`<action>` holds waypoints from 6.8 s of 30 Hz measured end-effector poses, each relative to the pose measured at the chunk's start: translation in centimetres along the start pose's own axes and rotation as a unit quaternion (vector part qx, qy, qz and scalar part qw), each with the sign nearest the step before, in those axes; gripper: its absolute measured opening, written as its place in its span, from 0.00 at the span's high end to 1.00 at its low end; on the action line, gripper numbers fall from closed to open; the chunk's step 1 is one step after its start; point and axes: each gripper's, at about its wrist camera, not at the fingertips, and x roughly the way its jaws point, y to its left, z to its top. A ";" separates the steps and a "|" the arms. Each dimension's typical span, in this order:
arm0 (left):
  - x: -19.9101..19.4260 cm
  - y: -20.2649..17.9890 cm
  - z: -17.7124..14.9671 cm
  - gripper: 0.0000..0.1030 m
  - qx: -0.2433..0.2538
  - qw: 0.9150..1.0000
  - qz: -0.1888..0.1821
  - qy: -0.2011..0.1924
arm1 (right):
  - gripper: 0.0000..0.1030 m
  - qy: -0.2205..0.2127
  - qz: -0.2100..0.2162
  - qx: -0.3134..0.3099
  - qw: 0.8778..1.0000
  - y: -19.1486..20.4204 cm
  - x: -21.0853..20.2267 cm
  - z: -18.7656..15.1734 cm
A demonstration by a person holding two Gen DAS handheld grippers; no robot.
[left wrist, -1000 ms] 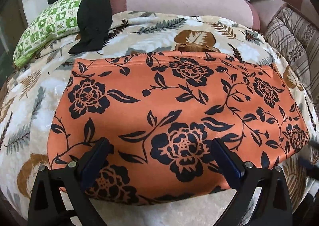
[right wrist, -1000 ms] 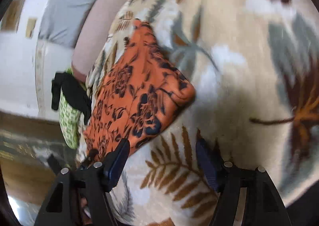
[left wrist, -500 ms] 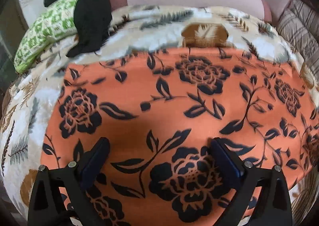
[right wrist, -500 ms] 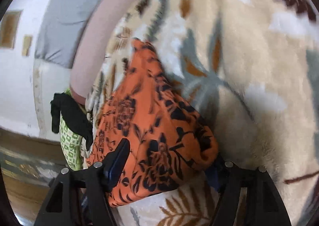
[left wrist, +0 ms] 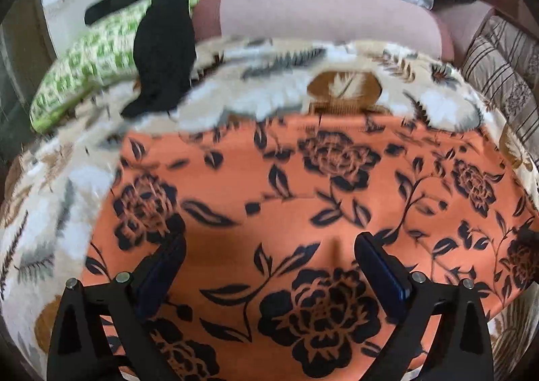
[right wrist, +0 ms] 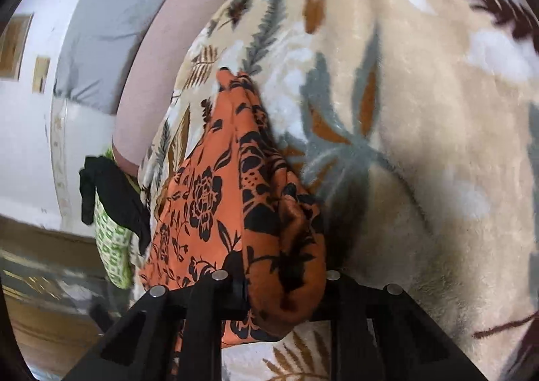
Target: Fold small clothes
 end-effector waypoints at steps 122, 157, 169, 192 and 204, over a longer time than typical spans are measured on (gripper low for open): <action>2.8 18.4 -0.5 0.89 -0.180 0.975 -0.121 0.039 | 0.17 0.146 0.037 -0.274 0.950 17.0 10.4 -10.4; -3.5 15.1 1.8 0.46 -0.085 0.994 -0.065 0.009 | 0.16 0.216 0.140 -0.068 0.964 13.6 16.0 -6.0; 1.5 15.3 -2.0 0.31 -0.110 0.990 -0.049 0.074 | 0.52 0.221 0.007 -0.203 0.954 17.2 16.5 -9.2; 1.8 15.6 -2.2 0.26 -0.114 0.990 -0.057 0.068 | 0.30 0.183 0.107 -0.097 0.972 17.8 16.6 -5.8; -4.5 20.5 -5.4 0.27 -0.241 0.956 -0.160 0.043 | 0.55 0.205 0.018 -0.178 0.962 17.2 15.2 -10.3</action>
